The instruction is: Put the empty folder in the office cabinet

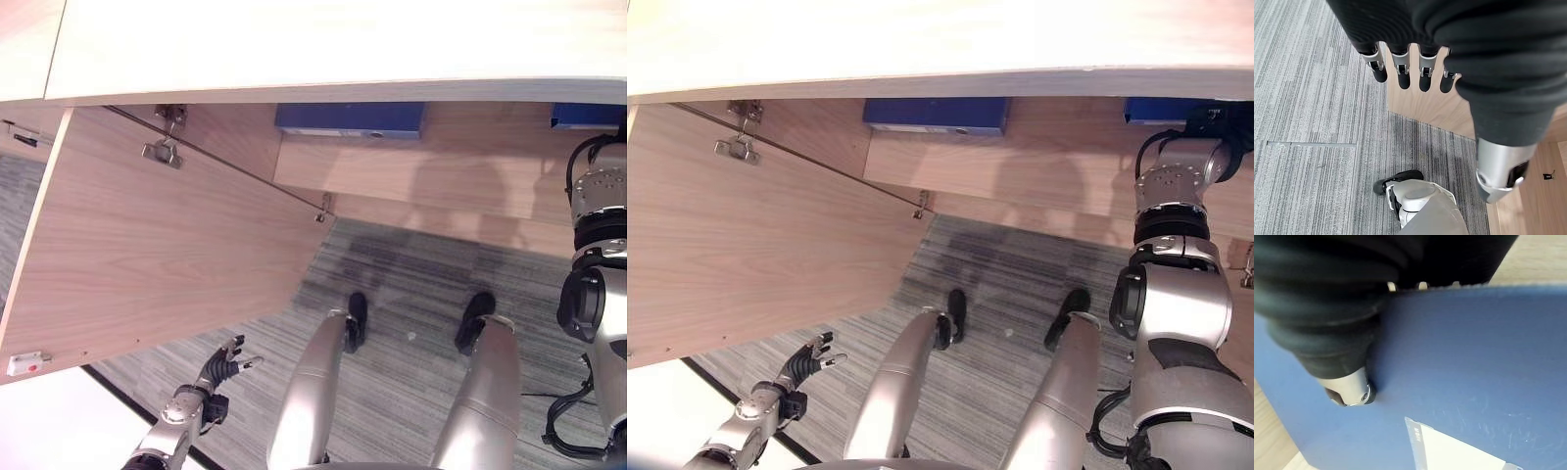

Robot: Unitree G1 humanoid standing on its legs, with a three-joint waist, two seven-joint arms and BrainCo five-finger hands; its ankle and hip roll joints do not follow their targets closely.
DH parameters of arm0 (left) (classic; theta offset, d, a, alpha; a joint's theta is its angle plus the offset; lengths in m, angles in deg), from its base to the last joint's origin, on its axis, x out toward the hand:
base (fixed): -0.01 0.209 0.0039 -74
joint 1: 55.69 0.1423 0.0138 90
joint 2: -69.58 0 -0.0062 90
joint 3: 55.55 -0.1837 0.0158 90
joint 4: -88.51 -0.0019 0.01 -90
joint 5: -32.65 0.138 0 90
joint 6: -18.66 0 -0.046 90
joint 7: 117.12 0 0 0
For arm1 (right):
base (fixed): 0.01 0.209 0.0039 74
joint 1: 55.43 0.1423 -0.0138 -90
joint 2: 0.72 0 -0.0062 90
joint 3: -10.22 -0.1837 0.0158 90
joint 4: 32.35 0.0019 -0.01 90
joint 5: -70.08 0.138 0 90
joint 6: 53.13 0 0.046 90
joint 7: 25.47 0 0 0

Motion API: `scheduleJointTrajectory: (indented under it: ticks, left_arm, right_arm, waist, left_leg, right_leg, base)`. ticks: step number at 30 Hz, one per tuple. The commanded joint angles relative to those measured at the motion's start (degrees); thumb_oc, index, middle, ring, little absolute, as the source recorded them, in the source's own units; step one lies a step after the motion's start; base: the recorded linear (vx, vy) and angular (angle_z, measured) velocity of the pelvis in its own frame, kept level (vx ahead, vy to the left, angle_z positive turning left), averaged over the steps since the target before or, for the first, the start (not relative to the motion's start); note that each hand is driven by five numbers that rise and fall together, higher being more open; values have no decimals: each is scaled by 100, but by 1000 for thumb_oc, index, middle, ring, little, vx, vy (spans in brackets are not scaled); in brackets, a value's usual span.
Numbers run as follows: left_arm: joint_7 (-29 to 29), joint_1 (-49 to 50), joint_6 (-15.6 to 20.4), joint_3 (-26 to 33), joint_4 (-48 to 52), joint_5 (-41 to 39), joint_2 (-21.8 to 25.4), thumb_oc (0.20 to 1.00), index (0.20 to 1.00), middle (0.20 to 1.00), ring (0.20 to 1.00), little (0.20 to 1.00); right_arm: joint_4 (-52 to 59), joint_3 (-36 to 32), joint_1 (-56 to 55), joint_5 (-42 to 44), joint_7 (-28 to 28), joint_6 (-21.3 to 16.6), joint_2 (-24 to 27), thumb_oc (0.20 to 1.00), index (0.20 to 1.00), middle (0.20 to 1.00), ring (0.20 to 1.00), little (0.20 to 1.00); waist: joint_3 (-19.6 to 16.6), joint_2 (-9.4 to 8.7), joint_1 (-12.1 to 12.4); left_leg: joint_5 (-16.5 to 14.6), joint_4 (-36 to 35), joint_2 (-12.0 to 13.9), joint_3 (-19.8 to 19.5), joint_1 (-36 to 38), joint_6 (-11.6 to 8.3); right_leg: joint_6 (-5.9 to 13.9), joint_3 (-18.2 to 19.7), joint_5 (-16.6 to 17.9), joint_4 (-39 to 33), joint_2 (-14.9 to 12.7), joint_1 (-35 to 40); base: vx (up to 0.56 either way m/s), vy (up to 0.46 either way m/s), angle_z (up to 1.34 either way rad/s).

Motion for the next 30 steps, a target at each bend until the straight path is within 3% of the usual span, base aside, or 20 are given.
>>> scheduleJointTrajectory:
  ticks: [1,21,30]
  left_arm:
    - [165,-22,93,-47,-226,-75,313,1000,1000,1000,1000,1000]
    - [425,-180,150,-38,-254,-109,390,1000,1000,1000,1000,1000]
    - [663,-251,204,-144,-245,-173,460,1000,1000,1000,1000,1000]
  right_arm:
    - [-23,170,313,-368,-5,-13,79,1000,1000,1000,1000,1000]
    - [-459,378,292,-595,-327,292,-129,1000,1000,1000,1000,1000]
    - [-1302,262,-1,-835,-919,673,-412,1000,1000,1000,1000,1000]
  waist:
    - [152,43,-83]
    - [222,-155,-223]
    - [235,-371,-271]
  left_leg:
    - [-23,-274,148,-91,-99,-6]
    - [-64,-252,164,-63,-5,16]
    - [27,-777,206,-81,702,0]
  right_leg:
    - [545,244,-843,287,-26,613]
    - [476,247,-798,203,54,768]
    - [509,62,-623,-316,178,1504]
  base:
    - [0,0,0]
    - [0,0,0]
    - [5,-10,-5]
